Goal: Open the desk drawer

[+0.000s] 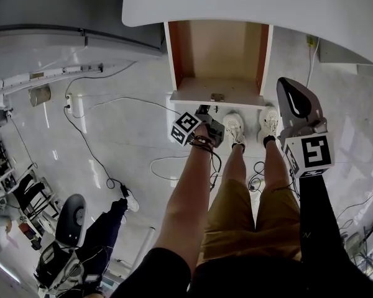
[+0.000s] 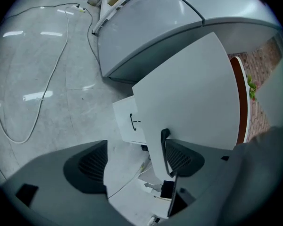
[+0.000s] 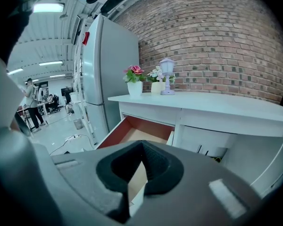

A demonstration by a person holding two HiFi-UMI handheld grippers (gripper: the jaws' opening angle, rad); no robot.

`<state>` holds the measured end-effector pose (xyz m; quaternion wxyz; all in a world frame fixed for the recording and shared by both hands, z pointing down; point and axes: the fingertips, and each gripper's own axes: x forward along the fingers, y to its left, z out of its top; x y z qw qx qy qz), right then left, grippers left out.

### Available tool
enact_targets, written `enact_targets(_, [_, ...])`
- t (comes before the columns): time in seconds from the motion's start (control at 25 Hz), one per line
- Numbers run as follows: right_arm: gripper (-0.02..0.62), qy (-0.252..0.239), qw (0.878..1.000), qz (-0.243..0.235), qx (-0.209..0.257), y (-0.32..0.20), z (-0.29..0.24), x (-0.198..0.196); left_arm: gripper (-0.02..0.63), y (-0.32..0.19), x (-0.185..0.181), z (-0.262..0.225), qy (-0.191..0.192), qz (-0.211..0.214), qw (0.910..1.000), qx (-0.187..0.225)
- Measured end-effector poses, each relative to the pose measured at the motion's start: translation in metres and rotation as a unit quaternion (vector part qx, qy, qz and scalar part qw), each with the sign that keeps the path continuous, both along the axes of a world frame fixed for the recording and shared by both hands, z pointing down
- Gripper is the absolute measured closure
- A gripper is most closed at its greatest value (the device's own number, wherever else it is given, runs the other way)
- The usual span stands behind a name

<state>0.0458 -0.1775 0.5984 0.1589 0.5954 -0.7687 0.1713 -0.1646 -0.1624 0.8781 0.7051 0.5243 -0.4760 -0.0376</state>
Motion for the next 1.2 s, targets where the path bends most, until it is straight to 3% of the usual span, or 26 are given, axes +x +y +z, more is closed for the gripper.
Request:
enact_targets(0.08, [0.595,-0.002,1.000,0.002,0.002,0.002,0.001,-0.001,0.210,0.001,-0.004,0.004,-0.013,0.008,0.9999,-0.001])
enact_targets(0.28, [0.595,-0.008,1.000,0.000,-0.006,0.010,0.008,-0.006,0.186,0.002,-0.003,-0.001,-0.026,0.037,0.9990,0.004])
enact_targets(0.68, [0.595,-0.026,0.999,-0.040,0.005,0.014,0.002,-0.011,0.183,0.033,-0.013,-0.022,-0.046,0.025,0.9986,0.008])
enact_targets(0.96, [0.595,-0.041,0.998,-0.056,0.014,0.017,-0.034,0.000,0.183,0.062,-0.020,-0.070,-0.066,0.002,0.9976,0.019])
enact_targets(1.2, [0.595,-0.065,0.996,-0.066,-0.003,0.025,-0.075,-0.002,0.183,0.077,-0.037,-0.157,-0.094,0.009,0.9935,0.063])
